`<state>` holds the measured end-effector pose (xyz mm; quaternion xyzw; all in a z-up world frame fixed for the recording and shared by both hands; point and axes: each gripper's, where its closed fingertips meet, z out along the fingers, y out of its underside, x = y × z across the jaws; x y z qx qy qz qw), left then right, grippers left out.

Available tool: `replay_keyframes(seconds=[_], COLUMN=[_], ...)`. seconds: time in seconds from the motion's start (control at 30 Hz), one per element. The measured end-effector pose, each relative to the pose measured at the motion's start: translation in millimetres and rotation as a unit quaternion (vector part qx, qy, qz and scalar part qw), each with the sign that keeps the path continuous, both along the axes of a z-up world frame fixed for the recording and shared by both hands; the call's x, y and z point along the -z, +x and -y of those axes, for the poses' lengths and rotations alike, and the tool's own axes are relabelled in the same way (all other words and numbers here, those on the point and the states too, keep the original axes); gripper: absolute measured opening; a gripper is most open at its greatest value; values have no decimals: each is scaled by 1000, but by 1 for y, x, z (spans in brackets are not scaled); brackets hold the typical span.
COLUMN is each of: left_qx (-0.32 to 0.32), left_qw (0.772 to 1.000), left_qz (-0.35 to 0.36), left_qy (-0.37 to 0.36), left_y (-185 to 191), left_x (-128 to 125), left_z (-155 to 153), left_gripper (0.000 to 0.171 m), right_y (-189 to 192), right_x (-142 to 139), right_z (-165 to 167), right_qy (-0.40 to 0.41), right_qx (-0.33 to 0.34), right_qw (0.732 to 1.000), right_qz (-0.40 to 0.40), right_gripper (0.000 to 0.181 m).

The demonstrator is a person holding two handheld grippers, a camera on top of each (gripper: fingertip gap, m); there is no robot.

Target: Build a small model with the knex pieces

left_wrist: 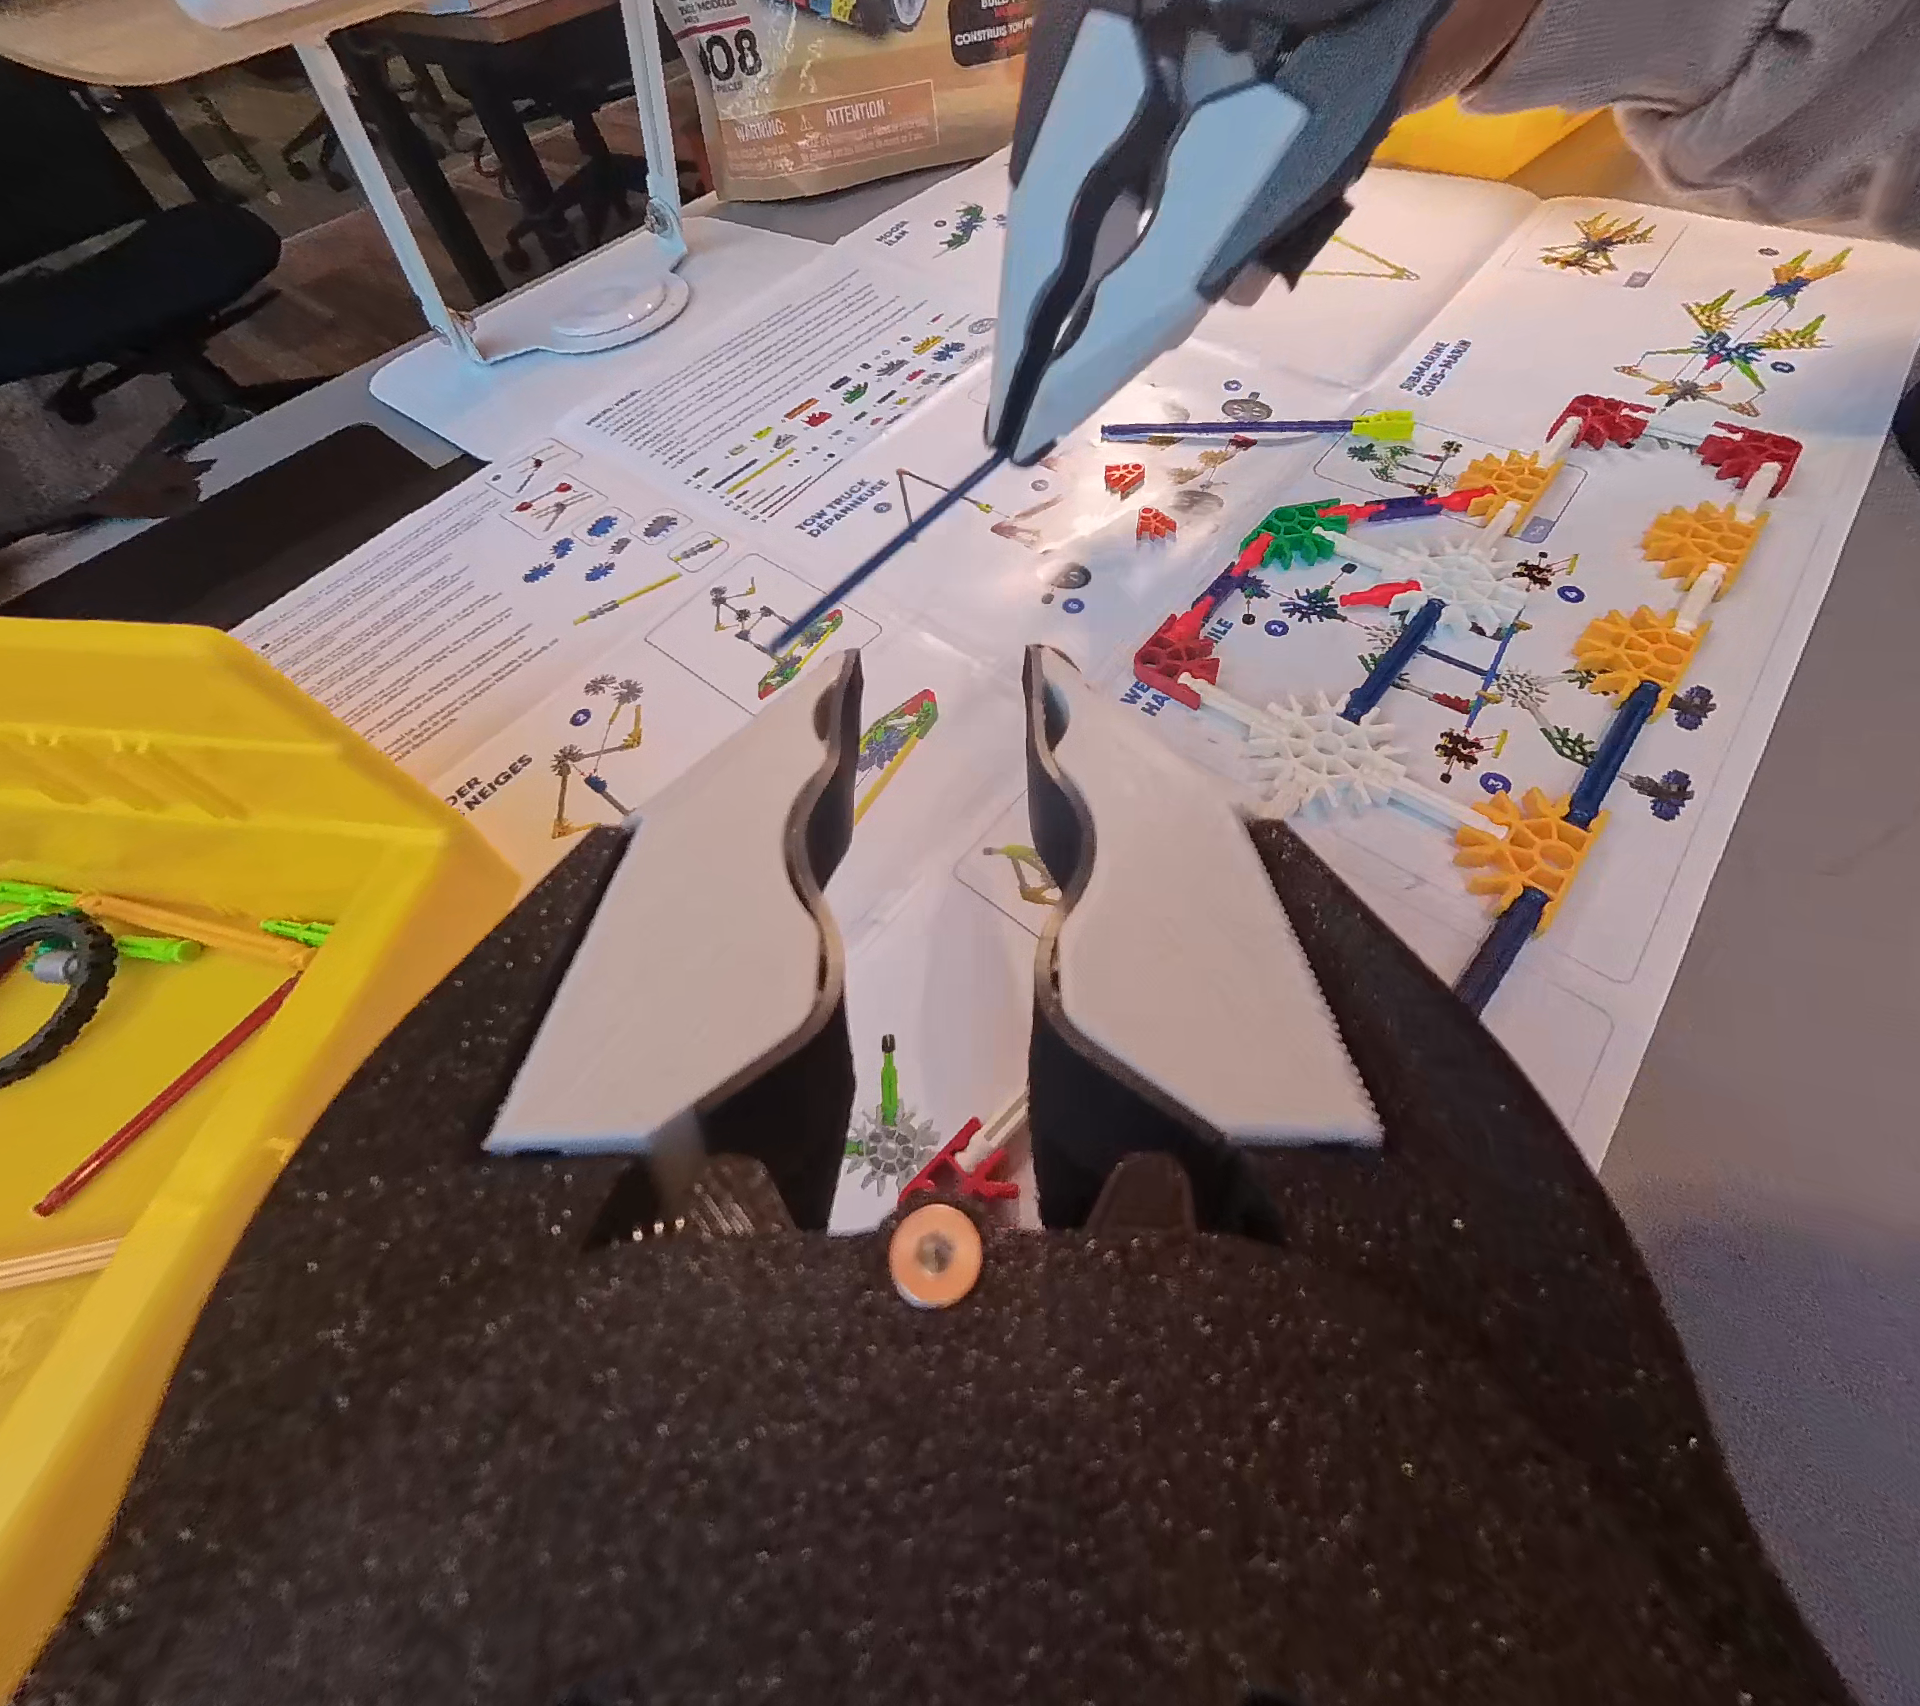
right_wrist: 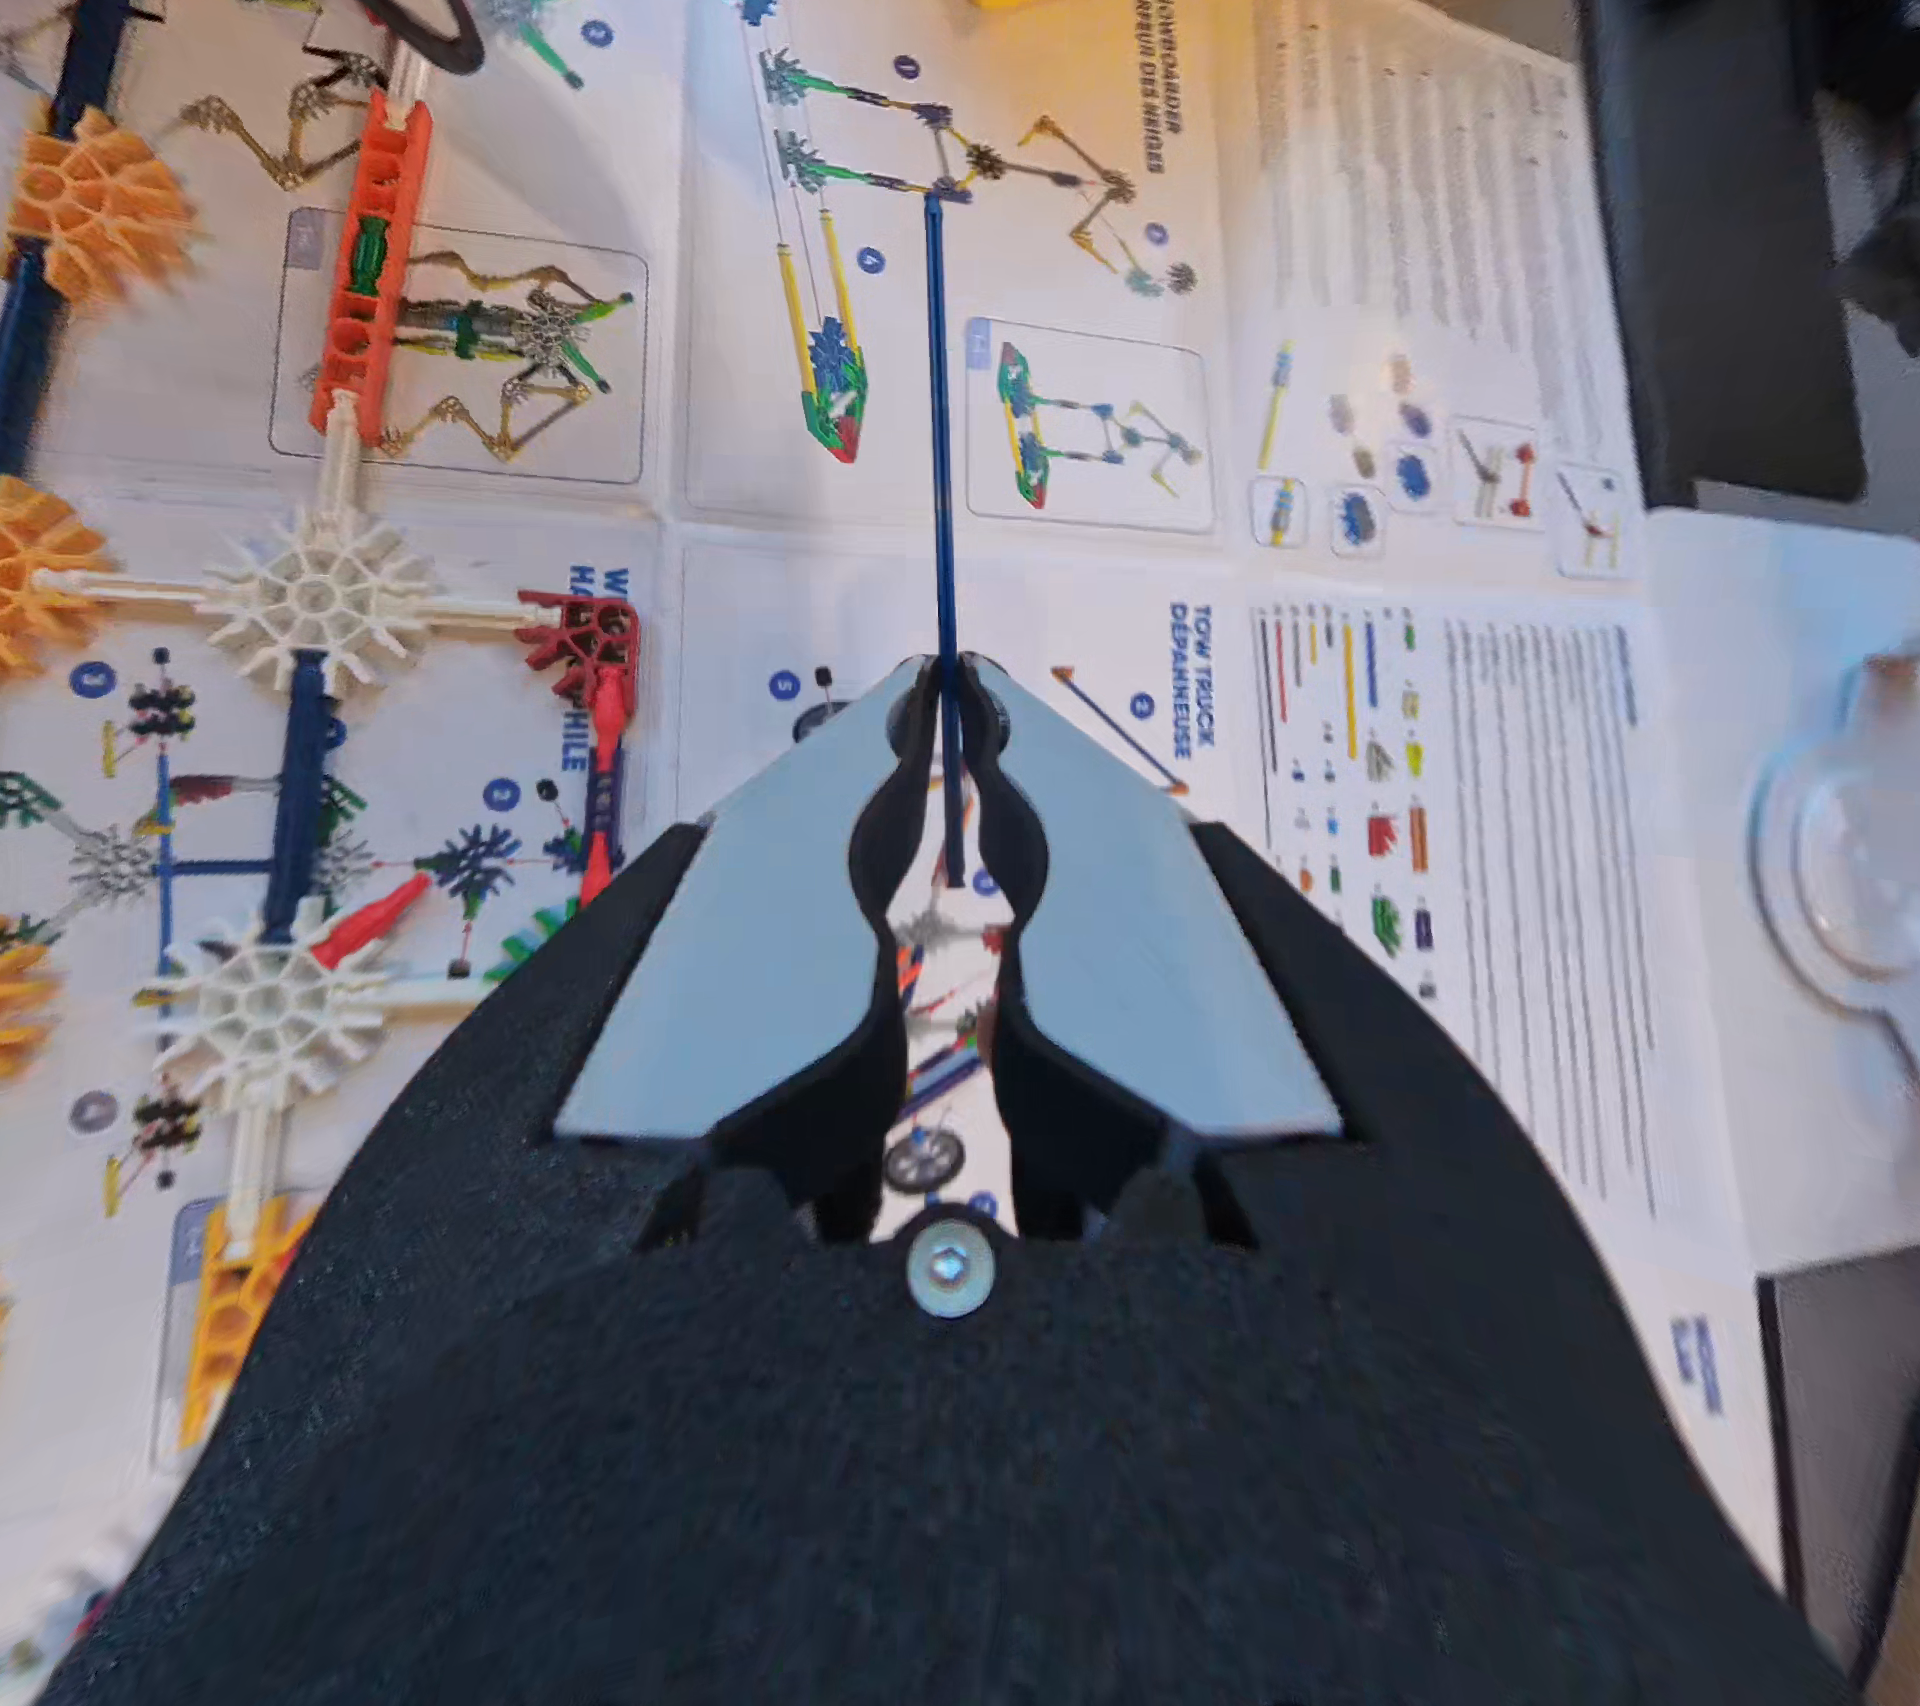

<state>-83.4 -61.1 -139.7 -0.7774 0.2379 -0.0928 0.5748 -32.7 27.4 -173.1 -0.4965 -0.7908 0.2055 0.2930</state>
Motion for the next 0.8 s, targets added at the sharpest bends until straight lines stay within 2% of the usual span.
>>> replay_keyframes(seconds=[0.13, 0.2, 0.3, 0.4, 0.57, 0.73, 0.8], left_qx=[-5, -4, 3, 15, 21, 15, 12], left_qw=[1000, 1000, 1000, 1000, 1000, 1000, 1000], left_qz=[9, 12, 13, 9, -5, 4, 12], left_qy=[1, 0, -5, -7, -8, -14, -13], left_y=[-5, -5, -2, 5, 9, 5, 3], left_x=[-1, -2, -1, -1, 1, 3, 2], left_z=[0, 0, 2, 3, 4, 3, 2], left_gripper=[29, 29, 29, 29, 29, 29, 29], right_y=[-21, -21, -6, 28, 65, 62, 58], right_x=[32, 31, 8, -2, 16, 37, 36], right_z=[8, 6, -2, -19, -20, -15, -16], right_qy=[3, -14, -60, -80, -109, -100, -111], right_qx=[-38, -26, 11, 41, 58, 62, 63], right_qw=[998, 999, 998, 996, 992, 991, 989], right_qz=[45, 32, -13, -7, 36, 69, 73], right_gripper=[2, 7, 13, 10, 11, 17, 9])
